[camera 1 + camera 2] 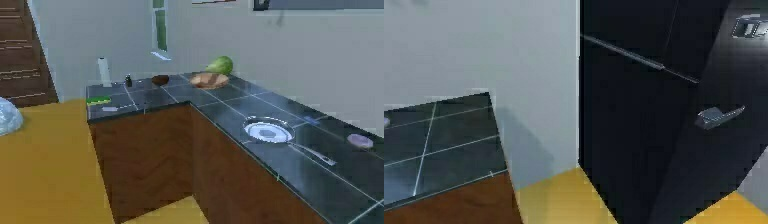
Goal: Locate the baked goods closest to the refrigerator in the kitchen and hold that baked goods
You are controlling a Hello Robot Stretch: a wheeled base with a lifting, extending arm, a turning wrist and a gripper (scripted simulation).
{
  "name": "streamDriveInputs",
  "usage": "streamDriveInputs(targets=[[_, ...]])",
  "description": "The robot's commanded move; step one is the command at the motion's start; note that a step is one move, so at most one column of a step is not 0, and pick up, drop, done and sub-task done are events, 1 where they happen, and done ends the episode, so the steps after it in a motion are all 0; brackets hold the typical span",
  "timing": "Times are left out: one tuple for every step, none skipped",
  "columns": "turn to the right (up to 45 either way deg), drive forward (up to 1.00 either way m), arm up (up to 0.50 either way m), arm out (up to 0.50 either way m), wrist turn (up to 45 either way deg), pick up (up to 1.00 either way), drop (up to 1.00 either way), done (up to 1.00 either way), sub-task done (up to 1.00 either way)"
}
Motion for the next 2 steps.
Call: streamDriveInputs(targets=[[45.0, 0.00, 0.00, 0.00, 0.0, 0.00, 0.00, 0.00, 0.00], [45.0, 0.00, 0.00, 0.00, 0.0, 0.00, 0.00, 0.00, 0.00]])
